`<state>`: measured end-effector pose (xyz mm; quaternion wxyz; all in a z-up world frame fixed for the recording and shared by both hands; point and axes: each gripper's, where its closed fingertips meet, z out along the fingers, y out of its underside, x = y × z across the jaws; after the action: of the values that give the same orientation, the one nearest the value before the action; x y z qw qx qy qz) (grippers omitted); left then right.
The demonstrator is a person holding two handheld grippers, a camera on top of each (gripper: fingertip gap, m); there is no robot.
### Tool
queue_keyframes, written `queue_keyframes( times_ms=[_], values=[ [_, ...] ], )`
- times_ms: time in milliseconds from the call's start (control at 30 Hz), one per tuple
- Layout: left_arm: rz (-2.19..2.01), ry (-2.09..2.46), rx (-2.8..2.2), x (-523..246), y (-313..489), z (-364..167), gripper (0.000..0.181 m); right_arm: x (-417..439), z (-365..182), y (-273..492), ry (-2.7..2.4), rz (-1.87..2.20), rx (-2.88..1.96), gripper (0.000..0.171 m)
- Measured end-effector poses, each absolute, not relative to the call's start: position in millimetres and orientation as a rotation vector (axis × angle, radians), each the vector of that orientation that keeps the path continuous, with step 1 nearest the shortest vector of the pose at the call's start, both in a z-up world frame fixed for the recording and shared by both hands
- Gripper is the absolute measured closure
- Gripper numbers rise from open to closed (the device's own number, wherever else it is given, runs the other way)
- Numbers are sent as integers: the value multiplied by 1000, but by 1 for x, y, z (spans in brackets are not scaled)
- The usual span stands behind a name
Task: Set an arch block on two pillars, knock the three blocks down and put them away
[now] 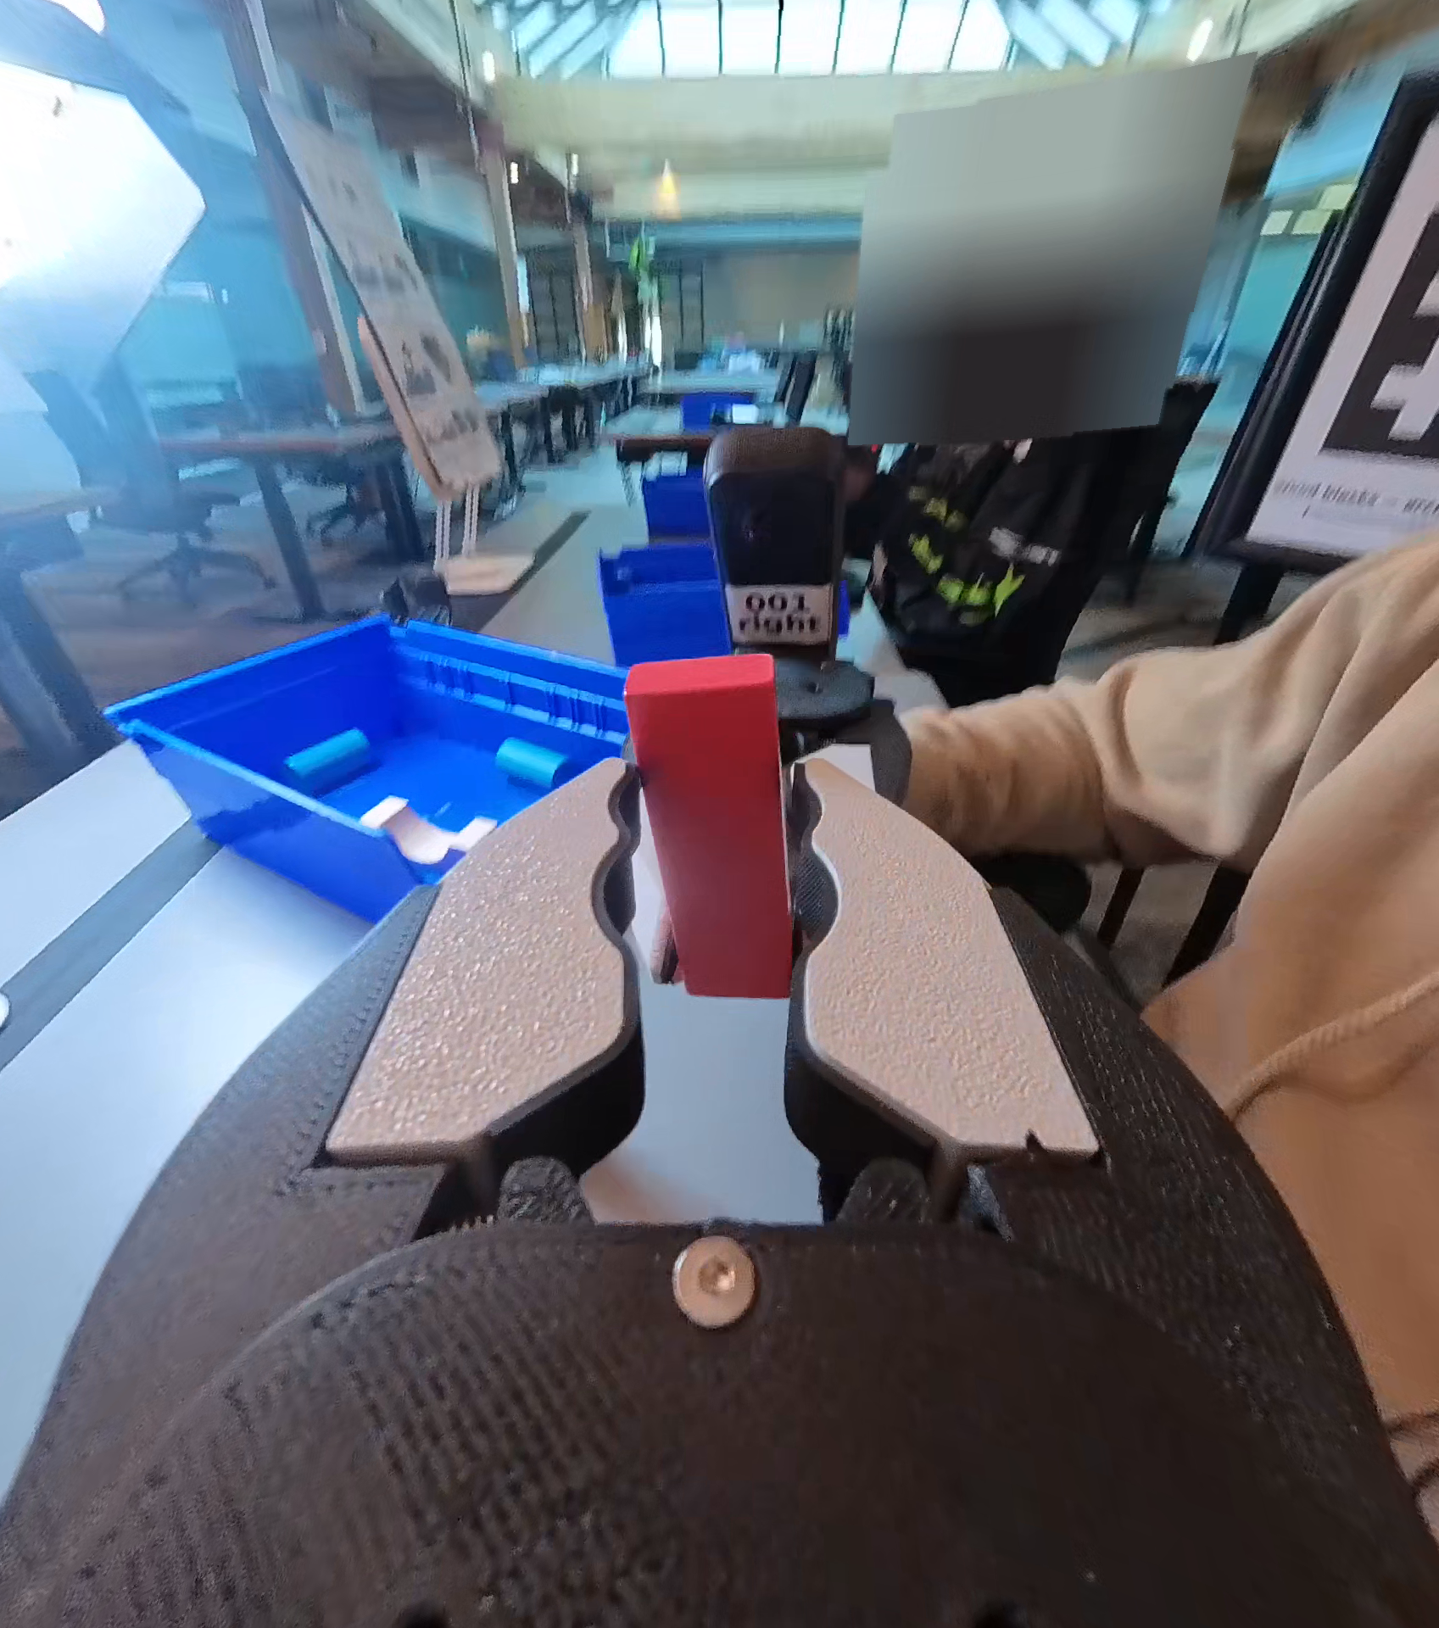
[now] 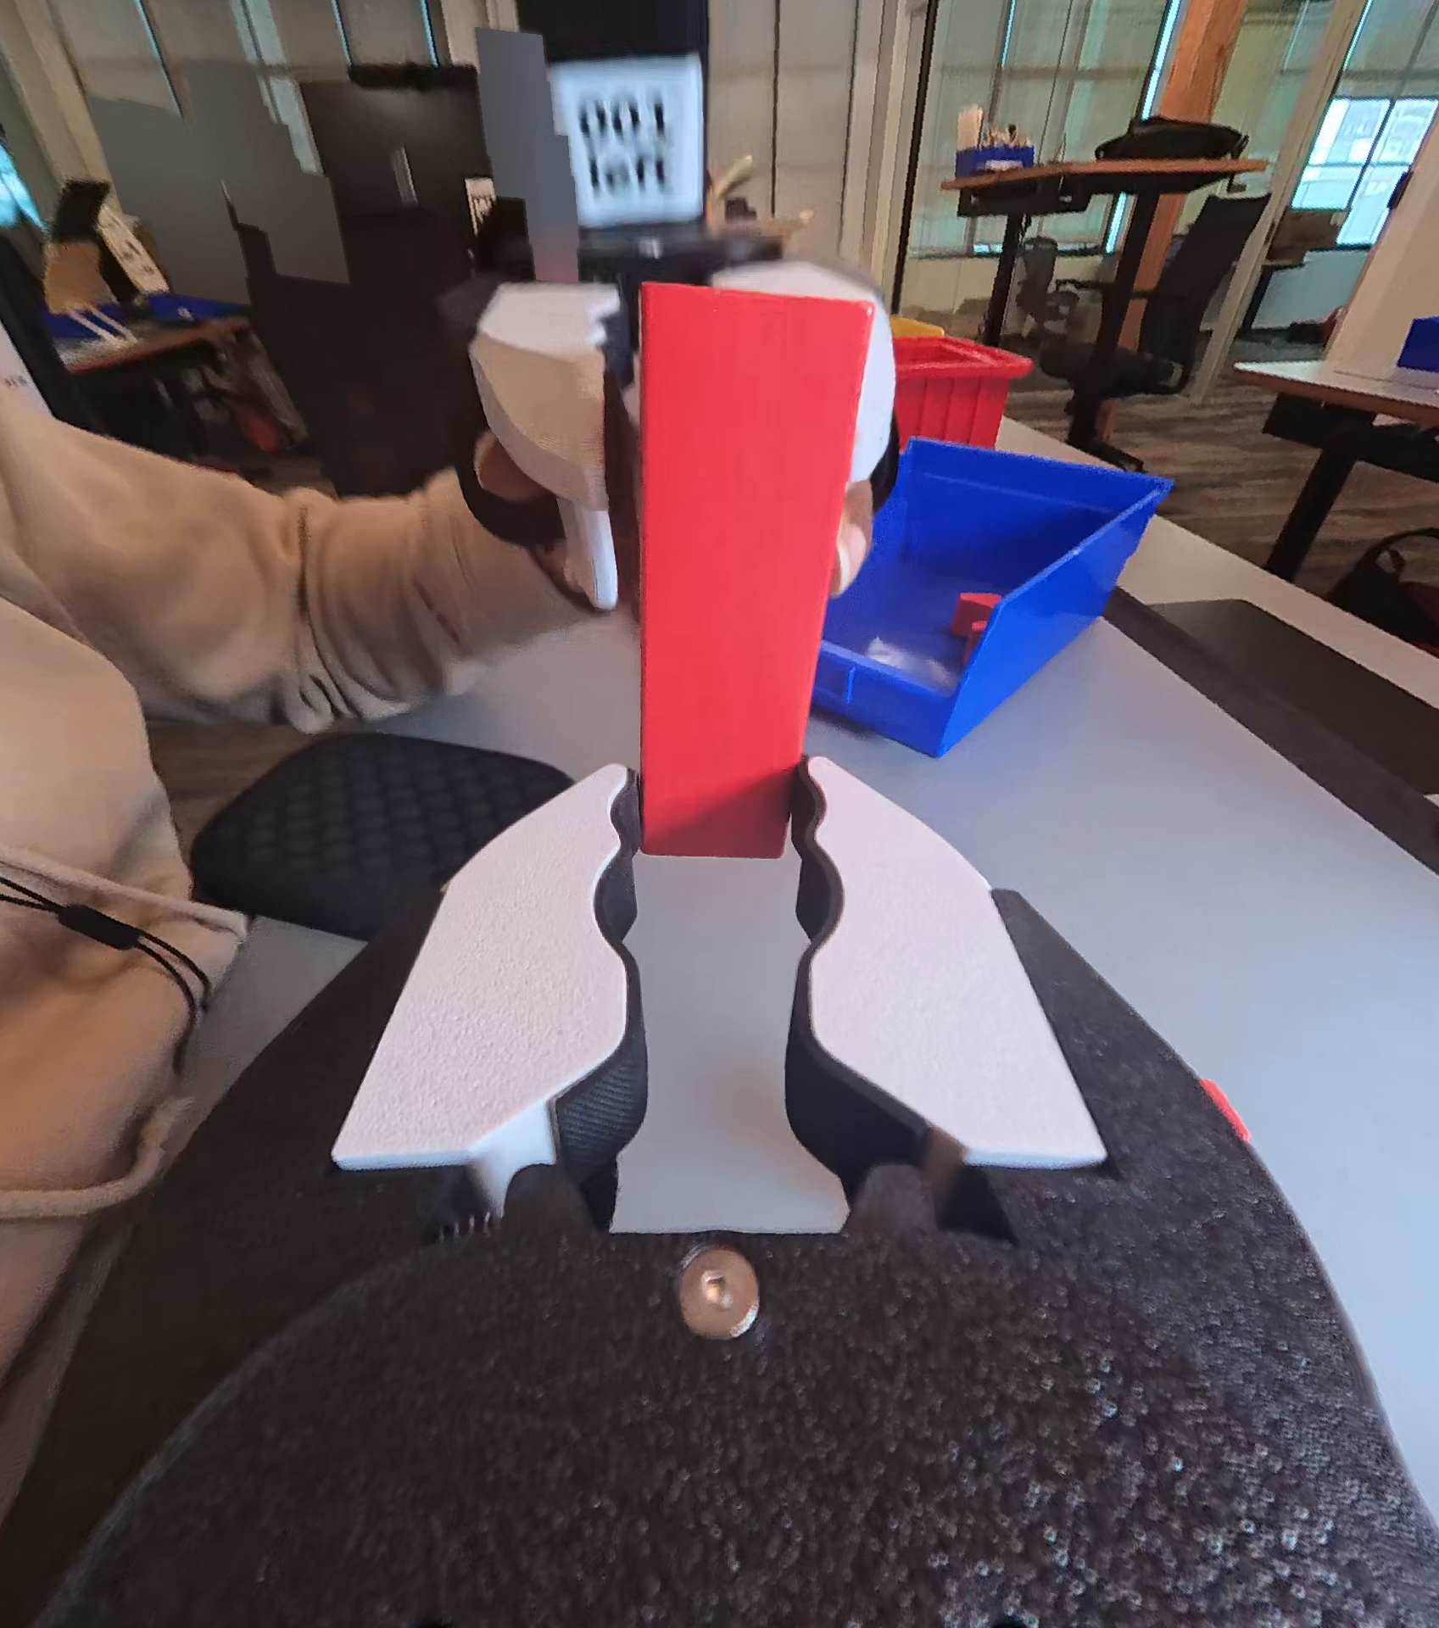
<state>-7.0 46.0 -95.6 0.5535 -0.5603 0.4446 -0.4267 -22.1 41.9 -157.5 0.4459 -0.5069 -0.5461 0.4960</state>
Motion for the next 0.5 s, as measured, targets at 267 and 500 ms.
queue_keyframes(
  times_ms=[267, 500],
  values=[
    [-574, 1555, -1702, -23, 41, -135, 146, -31, -188, 38, -1481, 1110, -1304, 138],
    [-489, 1702, -1914, -22, 35, -144, 142, -33, -197, 35, -1530, 1074, -1317, 138]
  ],
)
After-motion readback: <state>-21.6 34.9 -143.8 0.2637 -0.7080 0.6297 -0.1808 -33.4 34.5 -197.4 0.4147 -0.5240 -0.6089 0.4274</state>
